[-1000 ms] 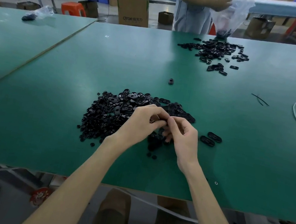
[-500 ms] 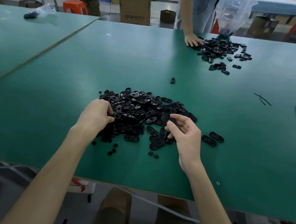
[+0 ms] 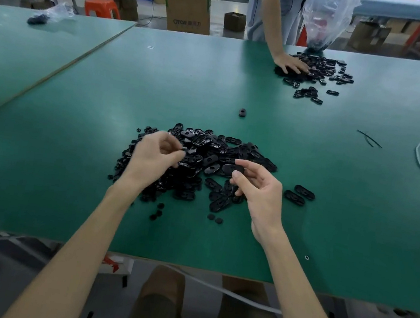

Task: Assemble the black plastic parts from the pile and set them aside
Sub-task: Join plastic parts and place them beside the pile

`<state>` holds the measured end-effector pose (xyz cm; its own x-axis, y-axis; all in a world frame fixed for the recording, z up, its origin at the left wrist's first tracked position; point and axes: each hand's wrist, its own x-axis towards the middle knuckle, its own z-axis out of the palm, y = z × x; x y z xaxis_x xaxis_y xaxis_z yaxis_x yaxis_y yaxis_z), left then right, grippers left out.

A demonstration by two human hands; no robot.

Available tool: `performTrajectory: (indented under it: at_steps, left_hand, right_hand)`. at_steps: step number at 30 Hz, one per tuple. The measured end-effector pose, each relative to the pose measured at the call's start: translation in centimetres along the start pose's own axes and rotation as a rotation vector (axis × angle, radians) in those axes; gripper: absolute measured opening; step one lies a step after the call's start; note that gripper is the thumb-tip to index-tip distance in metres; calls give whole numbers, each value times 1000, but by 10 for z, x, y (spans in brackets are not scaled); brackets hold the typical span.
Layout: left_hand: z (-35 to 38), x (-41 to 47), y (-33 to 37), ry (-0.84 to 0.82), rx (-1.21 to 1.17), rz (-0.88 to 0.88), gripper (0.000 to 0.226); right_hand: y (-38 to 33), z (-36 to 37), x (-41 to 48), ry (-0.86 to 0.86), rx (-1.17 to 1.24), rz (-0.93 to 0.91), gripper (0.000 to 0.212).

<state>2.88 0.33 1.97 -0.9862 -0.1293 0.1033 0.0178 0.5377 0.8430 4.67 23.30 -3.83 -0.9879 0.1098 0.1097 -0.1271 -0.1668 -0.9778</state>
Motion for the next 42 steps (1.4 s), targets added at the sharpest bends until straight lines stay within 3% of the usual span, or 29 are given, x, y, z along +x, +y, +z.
performTrajectory:
  at_steps: [3,8,14,42]
  left_hand:
    - [28,-10,12,-127,-330,32,12]
    - [79,-24,16,-58,-520,59,13]
    - [99,-28,8,141,-584,109,11]
    - [98,-31,6,110,-573,152,9]
  right_hand:
    - [-1,1,0,-1,-5,0,27]
    - [-2,1,0,8,-11,-8,29]
    - [0,1,1,25,6,-1,27]
    - [-2,1,0,20,48,-31,29]
